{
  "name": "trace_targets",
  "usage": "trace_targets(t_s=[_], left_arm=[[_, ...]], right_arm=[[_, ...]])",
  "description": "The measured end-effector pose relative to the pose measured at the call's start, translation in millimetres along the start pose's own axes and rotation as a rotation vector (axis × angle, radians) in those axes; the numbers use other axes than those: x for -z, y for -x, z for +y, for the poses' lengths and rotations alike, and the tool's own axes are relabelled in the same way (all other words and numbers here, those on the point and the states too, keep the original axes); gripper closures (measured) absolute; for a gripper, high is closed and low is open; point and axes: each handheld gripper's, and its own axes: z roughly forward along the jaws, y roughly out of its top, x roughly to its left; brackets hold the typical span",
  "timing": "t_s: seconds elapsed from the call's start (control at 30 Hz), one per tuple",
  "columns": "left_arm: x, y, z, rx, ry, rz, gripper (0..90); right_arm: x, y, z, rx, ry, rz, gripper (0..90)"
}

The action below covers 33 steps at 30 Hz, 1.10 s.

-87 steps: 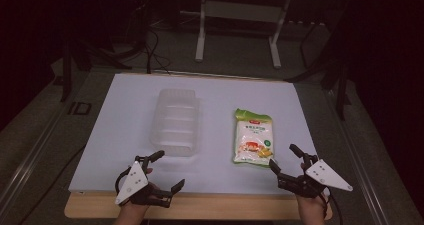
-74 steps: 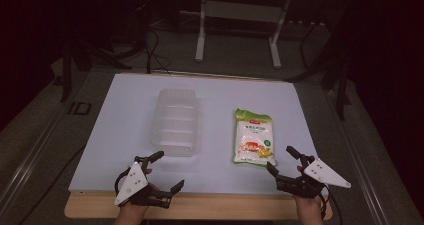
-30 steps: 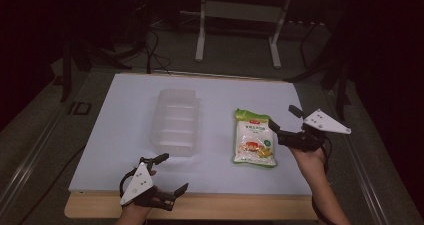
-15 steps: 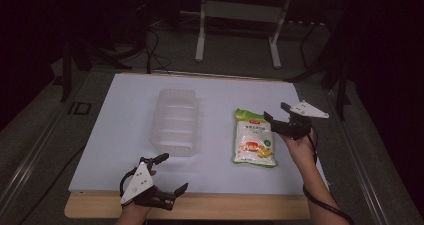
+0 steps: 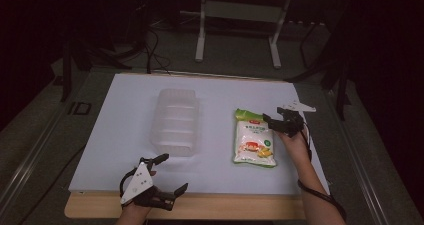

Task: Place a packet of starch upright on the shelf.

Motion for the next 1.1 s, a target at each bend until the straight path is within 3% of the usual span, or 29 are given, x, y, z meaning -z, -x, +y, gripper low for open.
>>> trace_targets(t_s=[0.2, 0.47, 0.53, 0.6, 0.67, 0.83, 1.0, 1.1], left_arm=[[-2.1, 3.0, -1.2, -0.021, -0.022, 0.003, 0.0], [-4.7, 4.8, -2.3, -0.023, -0.035, -0.007, 0.0], [-4.7, 4.5, -2.3, -0.018, -0.034, -0.008, 0.0], [-4.5, 4.3, -2.3, -0.014, -0.035, -0.008, 0.0], [-4.8, 4.2, -2.6, -0.008, -0.037, -0.008, 0.0], [-6.3, 3.5, -2.7, -0.003, -0.037, -0.011, 0.0], [-7.1, 3.5, -2.9, -0.001, -0.043, -0.015, 0.0], [-7.0, 4.2, -2.6, -0.003, -0.040, -0.016, 0.0]], right_arm=[[-17.5, -3.2, -13.0, 0.021, -0.075, -0.036, 30.1], [-29.2, 2.5, -25.3, -0.028, -0.132, -0.036, 28.9], [-34.2, 4.1, -28.4, -0.054, -0.163, -0.013, 27.4], [-36.8, 9.5, -29.7, -0.122, -0.182, 0.020, 27.2], [-37.8, 11.7, -29.8, -0.142, -0.193, 0.036, 27.2], [-37.8, 6.1, -29.2, -0.087, -0.198, 0.022, 29.7], [-37.7, 4.6, -27.7, -0.108, -0.221, 0.043, 39.5], [-36.9, 1.6, -28.2, -0.097, -0.217, 0.032, 44.3]])
